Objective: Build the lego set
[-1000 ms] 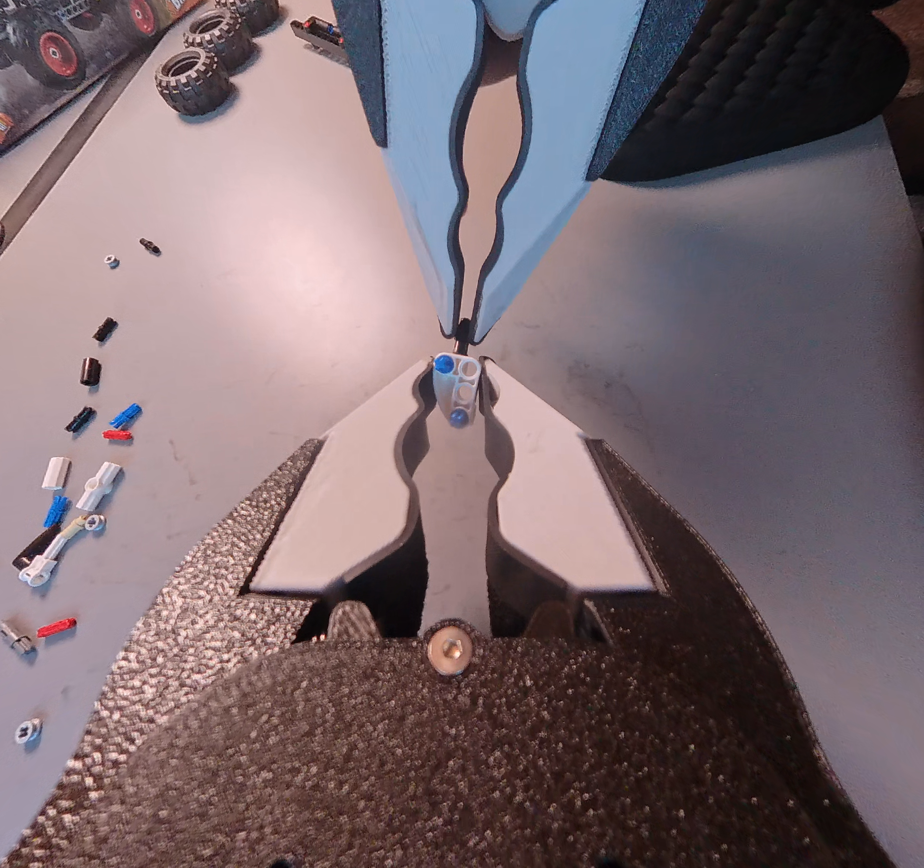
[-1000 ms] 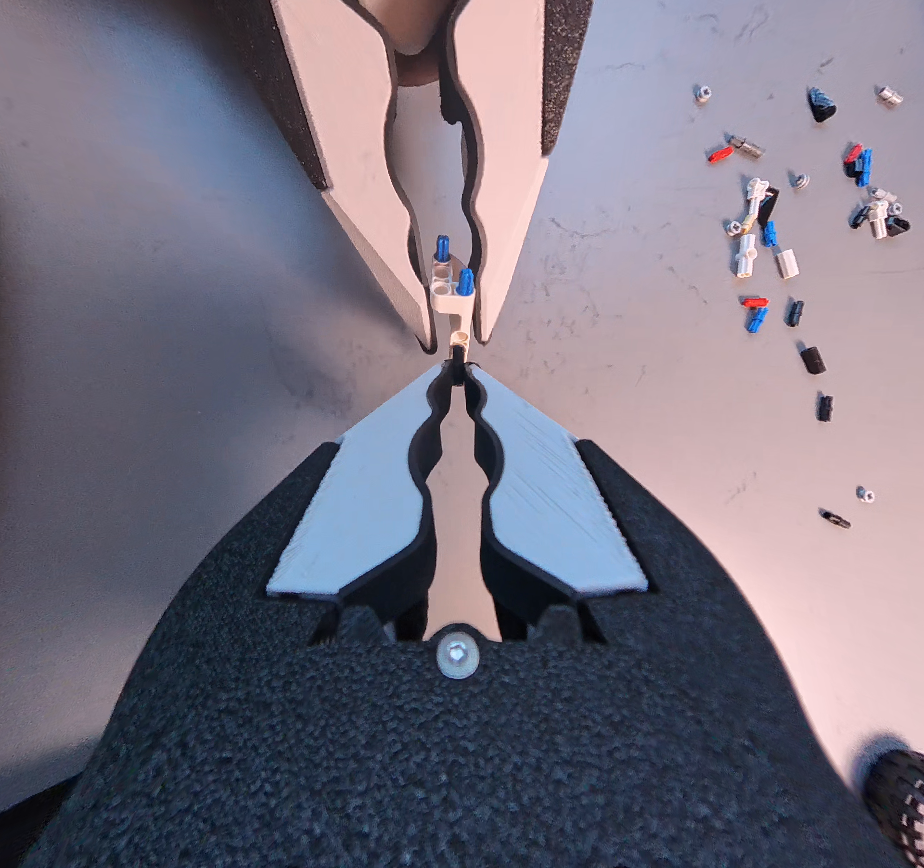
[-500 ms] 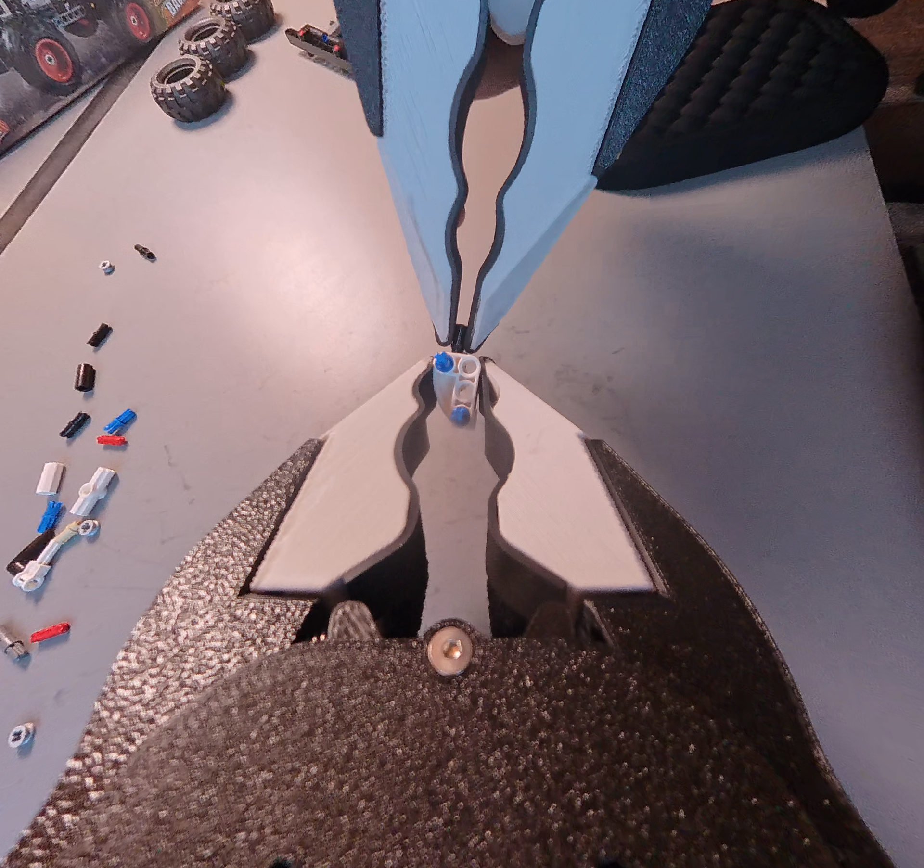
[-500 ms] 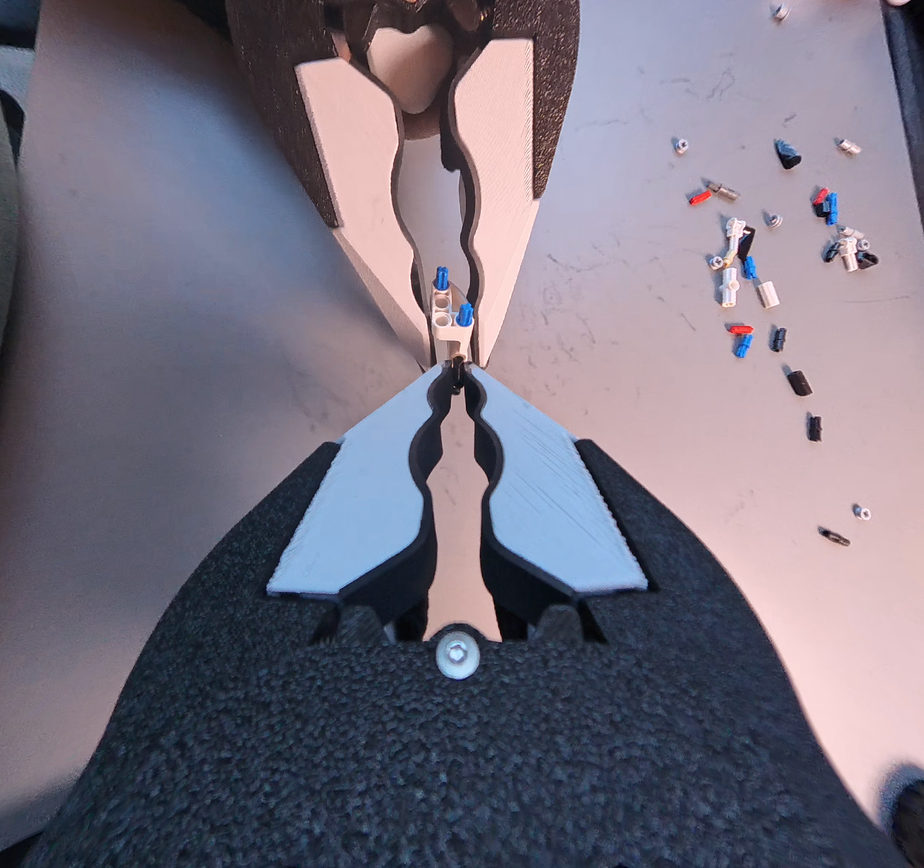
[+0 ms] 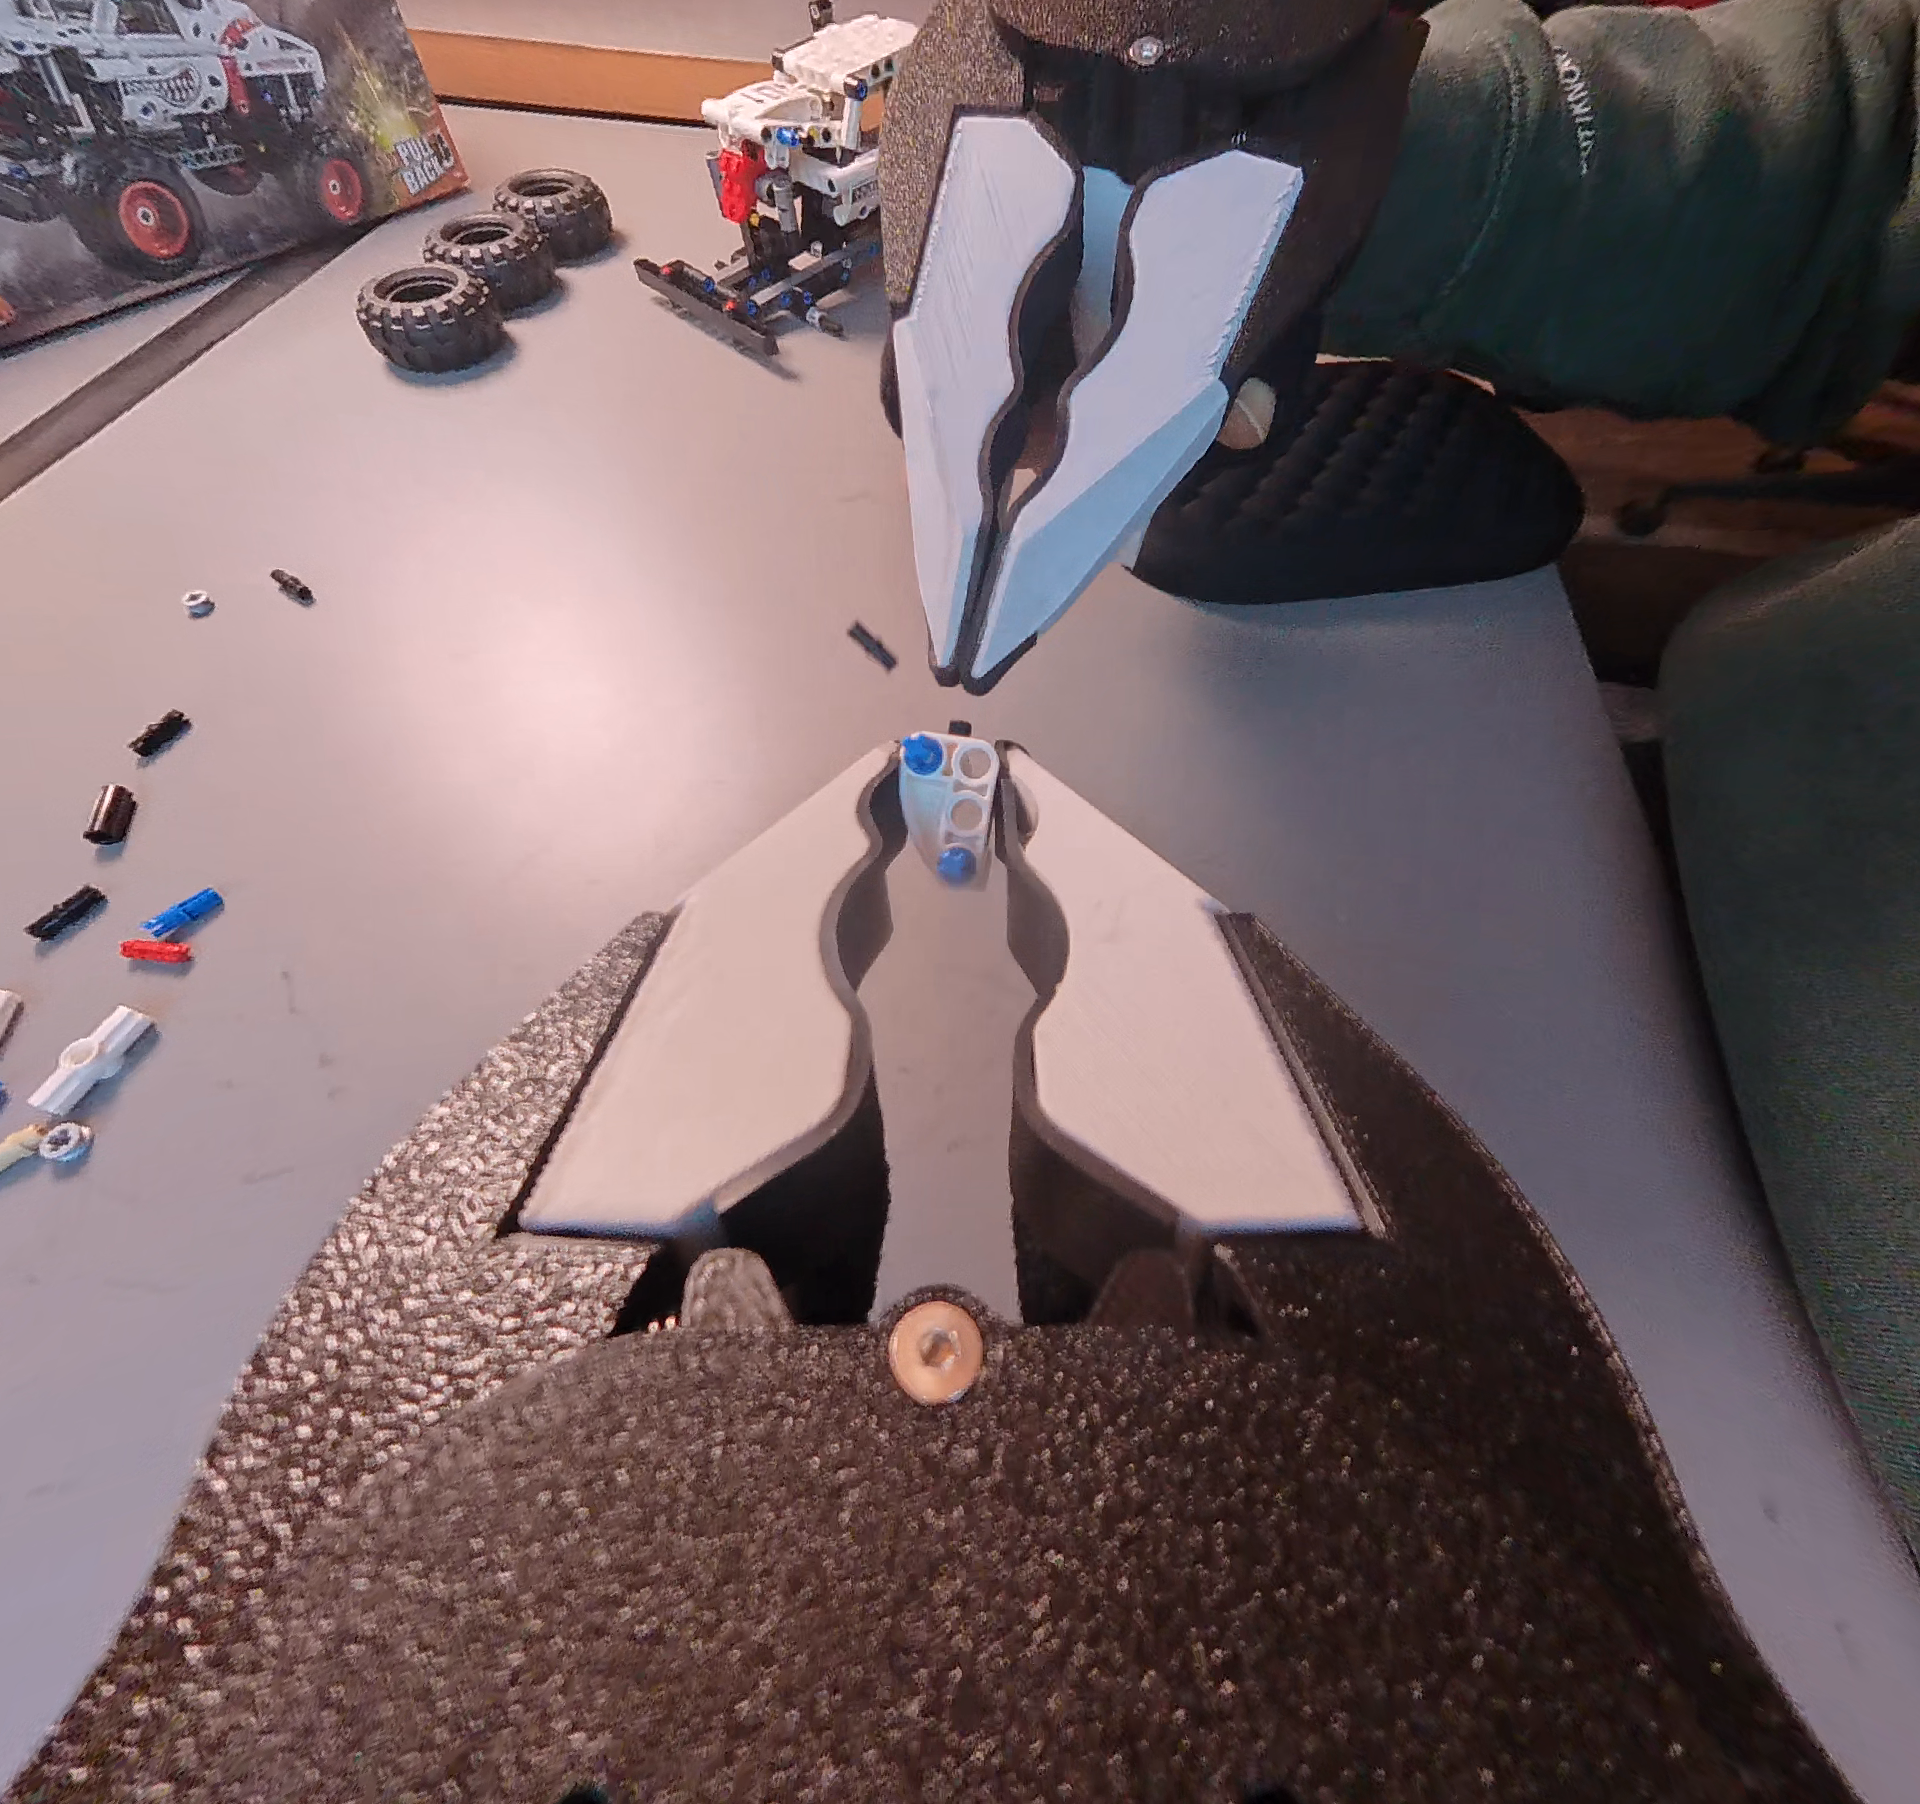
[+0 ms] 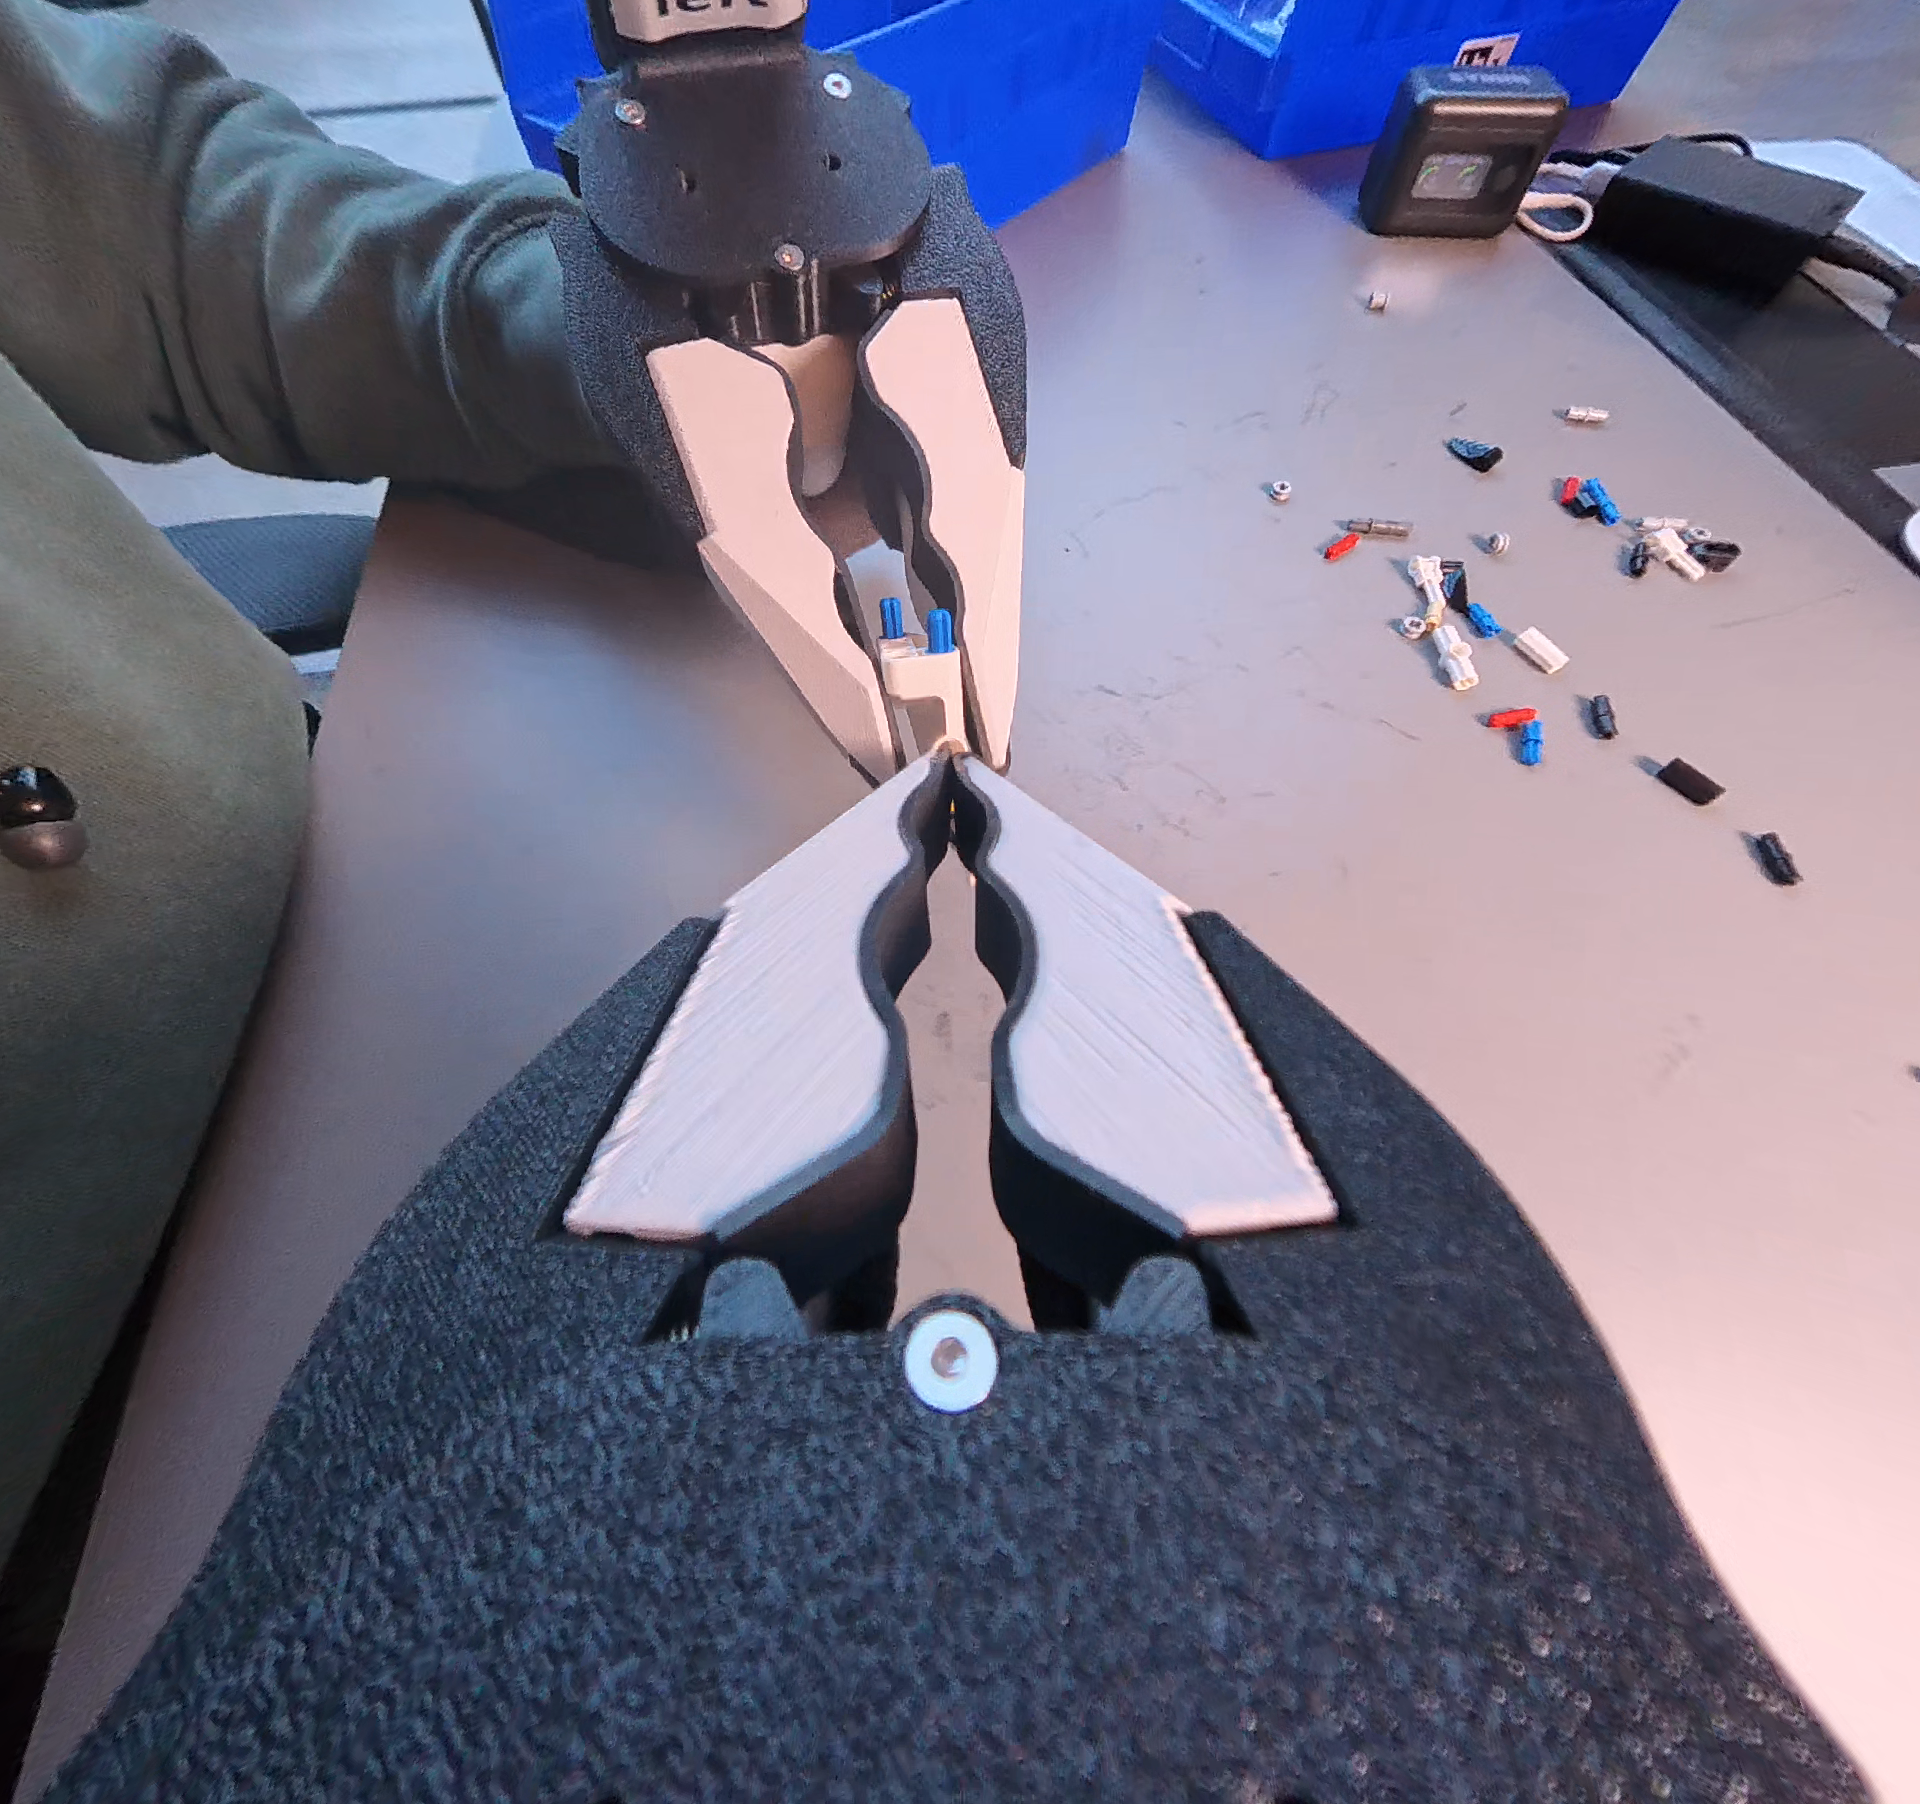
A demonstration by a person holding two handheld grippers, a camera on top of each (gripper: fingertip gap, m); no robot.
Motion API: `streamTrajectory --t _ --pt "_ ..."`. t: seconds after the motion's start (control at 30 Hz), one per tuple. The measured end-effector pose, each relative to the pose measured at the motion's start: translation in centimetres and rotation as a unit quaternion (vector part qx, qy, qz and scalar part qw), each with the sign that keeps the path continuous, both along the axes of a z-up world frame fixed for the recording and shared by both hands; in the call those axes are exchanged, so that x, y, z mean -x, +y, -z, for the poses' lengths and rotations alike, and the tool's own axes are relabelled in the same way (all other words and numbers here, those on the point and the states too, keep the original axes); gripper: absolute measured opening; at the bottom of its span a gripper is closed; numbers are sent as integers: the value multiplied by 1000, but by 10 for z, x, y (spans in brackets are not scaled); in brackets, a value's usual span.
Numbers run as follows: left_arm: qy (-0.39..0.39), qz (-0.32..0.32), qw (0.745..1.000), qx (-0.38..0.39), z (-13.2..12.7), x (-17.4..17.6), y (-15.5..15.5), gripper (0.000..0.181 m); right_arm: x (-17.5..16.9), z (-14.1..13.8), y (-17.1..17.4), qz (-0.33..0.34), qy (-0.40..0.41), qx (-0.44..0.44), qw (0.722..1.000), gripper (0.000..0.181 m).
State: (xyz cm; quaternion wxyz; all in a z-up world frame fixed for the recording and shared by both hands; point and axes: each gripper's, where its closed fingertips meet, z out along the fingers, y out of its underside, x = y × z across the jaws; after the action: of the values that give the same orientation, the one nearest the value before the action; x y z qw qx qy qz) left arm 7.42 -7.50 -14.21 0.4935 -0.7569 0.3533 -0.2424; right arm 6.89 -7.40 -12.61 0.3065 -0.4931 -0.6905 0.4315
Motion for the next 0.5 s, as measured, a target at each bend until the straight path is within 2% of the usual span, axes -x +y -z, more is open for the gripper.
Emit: streamTrajectory --t 0.13,0.27,0.5 --pt "44 -27 999 1 11 12 7 15 -8 18 19 26 -32 -17 999 0" --pt "62 -51 997 13 18 25 12 15 -31 35 51 61 -78 -79 992 1" --pt "89 -50 994 30 33 27 13 15 -78 64 90 91 -185 -108 973 27"
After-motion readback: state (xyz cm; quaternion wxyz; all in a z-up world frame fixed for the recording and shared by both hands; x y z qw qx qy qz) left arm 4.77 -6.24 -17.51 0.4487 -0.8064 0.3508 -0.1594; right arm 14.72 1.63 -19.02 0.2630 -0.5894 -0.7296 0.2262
